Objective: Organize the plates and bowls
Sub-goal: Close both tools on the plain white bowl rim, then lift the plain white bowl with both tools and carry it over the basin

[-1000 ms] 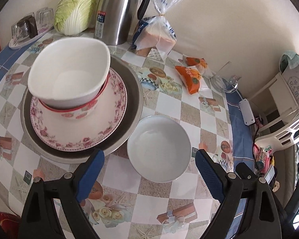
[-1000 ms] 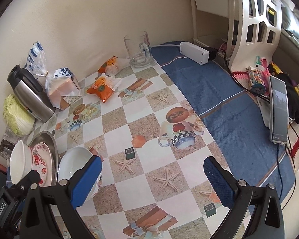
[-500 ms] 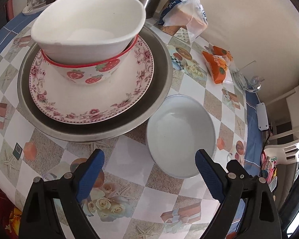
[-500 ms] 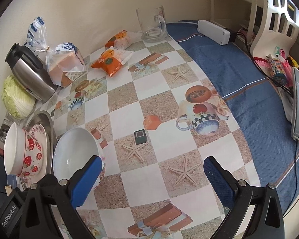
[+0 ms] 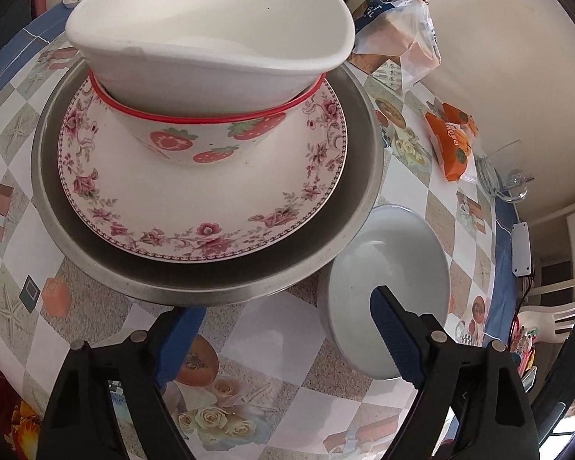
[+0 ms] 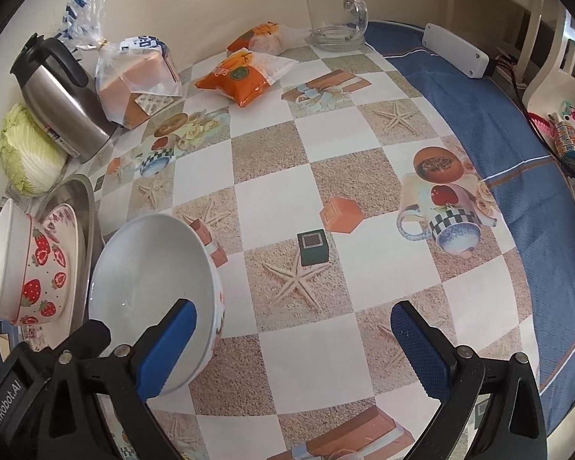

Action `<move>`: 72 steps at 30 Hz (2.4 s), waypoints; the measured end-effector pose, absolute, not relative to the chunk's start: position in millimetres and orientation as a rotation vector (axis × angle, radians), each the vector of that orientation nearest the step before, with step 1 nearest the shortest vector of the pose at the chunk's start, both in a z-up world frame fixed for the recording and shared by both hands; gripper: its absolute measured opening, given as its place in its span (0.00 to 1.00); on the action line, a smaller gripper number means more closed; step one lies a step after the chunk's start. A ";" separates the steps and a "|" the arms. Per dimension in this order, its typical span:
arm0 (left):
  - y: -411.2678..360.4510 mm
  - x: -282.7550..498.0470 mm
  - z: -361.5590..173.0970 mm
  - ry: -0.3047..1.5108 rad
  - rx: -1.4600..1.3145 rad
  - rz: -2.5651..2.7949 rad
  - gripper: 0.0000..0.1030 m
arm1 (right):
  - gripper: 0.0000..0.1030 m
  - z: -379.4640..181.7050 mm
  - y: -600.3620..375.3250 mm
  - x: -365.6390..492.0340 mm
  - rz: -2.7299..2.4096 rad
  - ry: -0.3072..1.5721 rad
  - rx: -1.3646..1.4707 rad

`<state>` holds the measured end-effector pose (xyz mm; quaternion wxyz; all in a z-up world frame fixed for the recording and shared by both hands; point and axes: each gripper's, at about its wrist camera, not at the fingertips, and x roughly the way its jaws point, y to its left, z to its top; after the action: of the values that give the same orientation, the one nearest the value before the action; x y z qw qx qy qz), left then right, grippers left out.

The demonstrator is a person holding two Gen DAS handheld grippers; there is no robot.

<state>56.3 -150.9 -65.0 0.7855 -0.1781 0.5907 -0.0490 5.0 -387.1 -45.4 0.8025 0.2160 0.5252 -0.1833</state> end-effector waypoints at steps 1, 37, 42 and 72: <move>-150.4 57.1 -66.1 1.275 -0.385 -0.103 0.84 | 0.99 -48.1 -386.0 6.2 -0.389 1.129 0.467; -172.8 66.2 -87.7 1.341 -0.413 -0.176 0.68 | 0.32 -61.9 -383.9 15.4 -0.285 1.108 0.600; -179.1 65.9 -89.1 1.348 -0.393 -0.201 0.63 | 0.32 -59.4 -395.7 8.9 -0.317 1.116 0.606; -225.0 73.8 -78.8 1.249 -0.225 -0.389 0.10 | 0.13 -49.7 -400.9 4.0 -0.350 1.110 0.594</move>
<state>73.8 -225.0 -78.8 0.7876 -0.1046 0.5797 -0.1807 4.0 -400.9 -49.7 0.7940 0.2765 0.5164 -0.1627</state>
